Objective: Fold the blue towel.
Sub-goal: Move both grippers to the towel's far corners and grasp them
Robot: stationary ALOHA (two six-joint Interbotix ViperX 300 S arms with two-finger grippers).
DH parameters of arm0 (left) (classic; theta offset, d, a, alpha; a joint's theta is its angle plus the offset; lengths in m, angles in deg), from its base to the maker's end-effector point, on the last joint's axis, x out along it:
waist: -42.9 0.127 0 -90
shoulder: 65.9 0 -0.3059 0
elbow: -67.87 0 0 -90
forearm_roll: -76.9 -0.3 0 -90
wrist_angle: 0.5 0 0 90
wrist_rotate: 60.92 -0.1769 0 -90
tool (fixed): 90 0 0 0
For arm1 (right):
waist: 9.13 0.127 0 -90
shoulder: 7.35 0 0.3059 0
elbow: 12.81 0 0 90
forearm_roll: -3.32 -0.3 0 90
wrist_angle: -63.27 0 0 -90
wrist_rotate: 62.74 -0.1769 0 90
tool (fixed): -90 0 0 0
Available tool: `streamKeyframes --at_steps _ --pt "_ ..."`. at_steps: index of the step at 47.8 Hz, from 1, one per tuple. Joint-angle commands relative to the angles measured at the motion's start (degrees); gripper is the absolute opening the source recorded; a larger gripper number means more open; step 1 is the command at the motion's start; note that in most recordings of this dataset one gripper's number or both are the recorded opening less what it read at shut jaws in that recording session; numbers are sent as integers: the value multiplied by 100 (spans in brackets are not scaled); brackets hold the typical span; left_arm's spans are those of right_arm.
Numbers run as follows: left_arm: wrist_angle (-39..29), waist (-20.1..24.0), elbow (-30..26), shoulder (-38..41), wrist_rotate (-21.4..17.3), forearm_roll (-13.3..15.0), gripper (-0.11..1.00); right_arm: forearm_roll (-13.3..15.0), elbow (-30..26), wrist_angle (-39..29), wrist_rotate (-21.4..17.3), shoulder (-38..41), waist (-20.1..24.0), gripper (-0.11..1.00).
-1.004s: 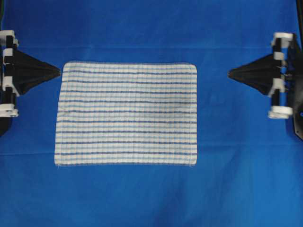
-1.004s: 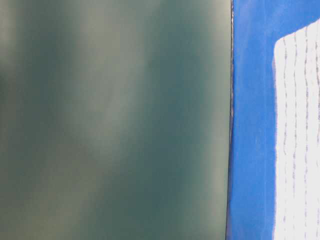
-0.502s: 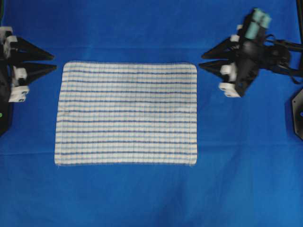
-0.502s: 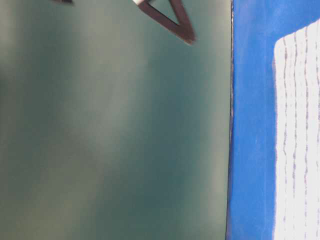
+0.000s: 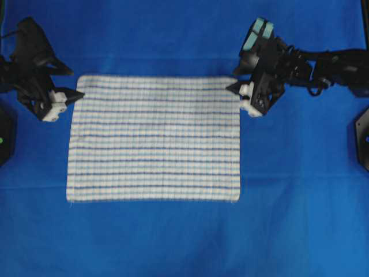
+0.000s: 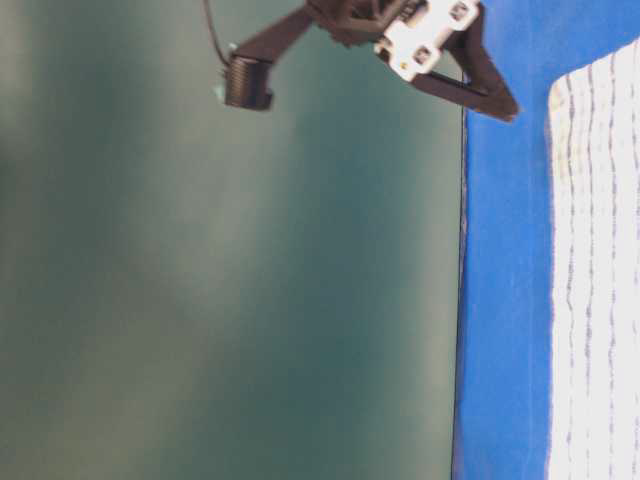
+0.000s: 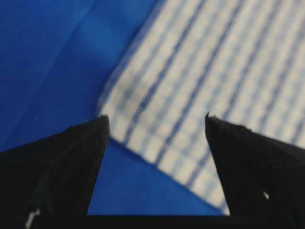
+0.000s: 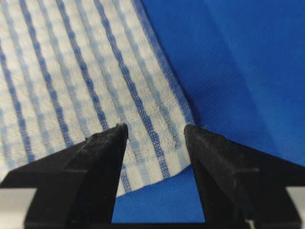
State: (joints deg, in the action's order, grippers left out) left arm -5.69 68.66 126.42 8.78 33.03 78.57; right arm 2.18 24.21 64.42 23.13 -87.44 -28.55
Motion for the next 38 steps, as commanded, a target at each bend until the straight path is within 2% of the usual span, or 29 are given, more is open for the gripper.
streamKeyframes --at_steps 1,15,28,31,33,38 --pt "167 123 -62 343 -44 0 75 -18 -105 158 0 123 -70 57" --pt "536 527 -220 1283 -97 -18 75 -18 -114 316 0 492 -237 57" --pt "668 633 -220 1494 -97 -18 69 0 -105 519 9 835 -396 53" --pt "642 633 -229 1494 -97 -18 62 0 -141 519 18 896 -396 46" --pt "624 615 -229 1494 -97 -18 54 0 -149 501 26 896 -387 37" --pt "624 571 -237 1494 -105 -18 25 0 -132 475 35 896 -396 10"
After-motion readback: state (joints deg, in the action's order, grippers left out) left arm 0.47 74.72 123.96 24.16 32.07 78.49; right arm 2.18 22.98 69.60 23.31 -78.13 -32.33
